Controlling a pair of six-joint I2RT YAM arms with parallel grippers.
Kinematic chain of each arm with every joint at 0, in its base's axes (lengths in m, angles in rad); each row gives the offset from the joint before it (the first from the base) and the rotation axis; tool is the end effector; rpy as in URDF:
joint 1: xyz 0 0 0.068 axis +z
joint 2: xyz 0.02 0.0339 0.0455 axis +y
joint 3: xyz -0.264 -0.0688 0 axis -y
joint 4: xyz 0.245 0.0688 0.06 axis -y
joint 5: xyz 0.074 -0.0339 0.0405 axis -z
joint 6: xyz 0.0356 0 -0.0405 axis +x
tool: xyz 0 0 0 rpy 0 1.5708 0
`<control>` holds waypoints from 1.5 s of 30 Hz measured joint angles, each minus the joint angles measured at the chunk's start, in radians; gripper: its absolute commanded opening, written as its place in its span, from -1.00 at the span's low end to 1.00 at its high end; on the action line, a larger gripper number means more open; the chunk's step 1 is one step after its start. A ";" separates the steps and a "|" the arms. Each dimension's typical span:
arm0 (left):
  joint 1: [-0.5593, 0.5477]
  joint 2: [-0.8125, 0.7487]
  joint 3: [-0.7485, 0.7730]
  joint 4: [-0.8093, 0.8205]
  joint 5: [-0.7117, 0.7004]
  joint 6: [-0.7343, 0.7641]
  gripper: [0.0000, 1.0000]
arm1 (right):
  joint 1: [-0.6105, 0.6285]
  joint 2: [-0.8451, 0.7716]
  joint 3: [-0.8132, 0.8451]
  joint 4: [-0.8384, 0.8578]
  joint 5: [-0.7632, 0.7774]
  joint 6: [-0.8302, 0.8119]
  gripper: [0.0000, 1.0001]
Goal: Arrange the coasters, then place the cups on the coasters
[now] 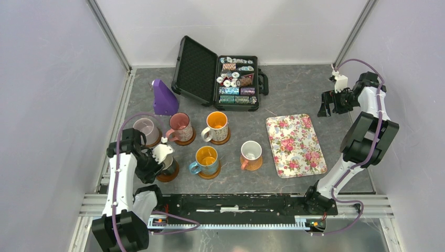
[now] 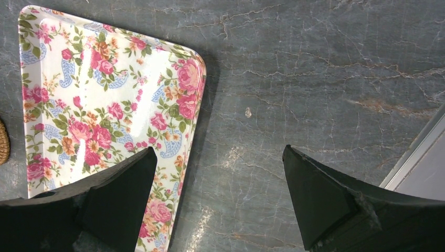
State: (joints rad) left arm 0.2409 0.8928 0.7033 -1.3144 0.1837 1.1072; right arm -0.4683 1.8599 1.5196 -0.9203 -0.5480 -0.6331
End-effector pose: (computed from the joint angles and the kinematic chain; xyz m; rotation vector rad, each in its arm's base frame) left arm 0.1119 0.0208 0.2231 1.2554 2.6928 -0.1518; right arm 0.3458 -0.1541 0.2419 -0.3238 2.5496 0.4049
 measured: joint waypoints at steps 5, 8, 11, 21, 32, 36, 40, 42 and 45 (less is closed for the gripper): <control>0.000 -0.001 0.001 -0.028 -0.011 0.014 0.36 | 0.000 0.000 0.000 0.001 0.000 0.000 0.96; 0.000 -0.003 0.021 -0.043 -0.022 0.025 0.45 | 0.000 0.000 0.000 0.004 0.000 0.000 0.96; 0.000 -0.002 0.062 -0.079 -0.025 0.039 0.72 | 0.000 0.002 0.000 0.008 0.000 0.000 0.96; 0.000 0.094 0.323 -0.222 -0.014 0.061 1.00 | 0.000 0.016 0.000 0.026 -0.002 0.005 0.96; 0.000 0.304 0.714 -0.243 0.119 -0.053 1.00 | 0.012 0.023 0.000 0.027 -0.011 0.012 0.96; -0.001 0.352 0.803 -0.234 0.183 -0.145 1.00 | 0.034 0.015 -0.017 0.039 -0.003 0.012 0.96; -0.024 0.373 0.824 -0.172 0.219 -0.247 1.00 | 0.081 -0.021 -0.098 0.055 0.029 0.008 0.96; -0.053 0.381 0.826 -0.122 0.222 -0.312 1.00 | 0.108 -0.038 -0.150 0.067 0.045 0.005 0.95; -0.095 0.395 0.827 -0.050 0.227 -0.402 1.00 | 0.148 -0.056 -0.220 0.078 0.078 -0.003 0.92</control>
State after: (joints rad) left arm 0.1463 1.2881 1.5299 -1.3647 0.4103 0.7055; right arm -0.3202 1.8038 1.2991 -0.8421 -0.4698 -0.6361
